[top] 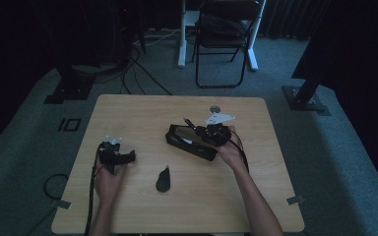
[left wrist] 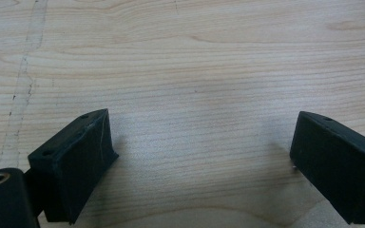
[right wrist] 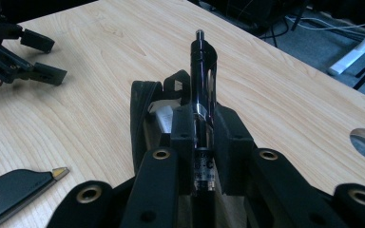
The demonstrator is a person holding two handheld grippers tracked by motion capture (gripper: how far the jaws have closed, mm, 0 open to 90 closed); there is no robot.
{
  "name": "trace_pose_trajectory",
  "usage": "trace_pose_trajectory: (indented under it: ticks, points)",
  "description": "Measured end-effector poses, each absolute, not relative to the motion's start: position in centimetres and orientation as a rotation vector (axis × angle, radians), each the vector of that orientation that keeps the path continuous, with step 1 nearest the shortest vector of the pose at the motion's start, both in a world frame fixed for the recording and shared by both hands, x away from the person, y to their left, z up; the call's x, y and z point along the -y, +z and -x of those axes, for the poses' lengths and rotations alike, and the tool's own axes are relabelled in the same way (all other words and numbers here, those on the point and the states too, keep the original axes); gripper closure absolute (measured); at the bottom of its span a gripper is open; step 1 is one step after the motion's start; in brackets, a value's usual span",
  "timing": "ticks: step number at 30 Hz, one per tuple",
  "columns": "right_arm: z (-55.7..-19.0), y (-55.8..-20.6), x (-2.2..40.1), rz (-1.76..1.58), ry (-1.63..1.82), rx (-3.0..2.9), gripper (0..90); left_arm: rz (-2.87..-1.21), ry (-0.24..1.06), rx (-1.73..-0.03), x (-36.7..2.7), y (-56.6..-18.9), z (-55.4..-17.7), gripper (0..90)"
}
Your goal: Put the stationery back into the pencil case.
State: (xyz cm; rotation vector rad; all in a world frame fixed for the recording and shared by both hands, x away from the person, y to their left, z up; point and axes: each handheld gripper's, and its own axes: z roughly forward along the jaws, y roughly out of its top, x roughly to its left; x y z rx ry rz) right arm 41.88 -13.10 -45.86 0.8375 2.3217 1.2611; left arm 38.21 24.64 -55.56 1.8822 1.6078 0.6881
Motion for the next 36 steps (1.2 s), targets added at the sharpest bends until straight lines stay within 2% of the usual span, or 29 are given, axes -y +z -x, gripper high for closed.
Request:
trace_pose_trajectory:
  ticks: [36]
  points:
    - [-44.2,-47.7,10.7,-0.807,1.097,-2.430,79.3,-1.886,0.687,-1.607,-24.7,-55.5,-38.2,7.2]
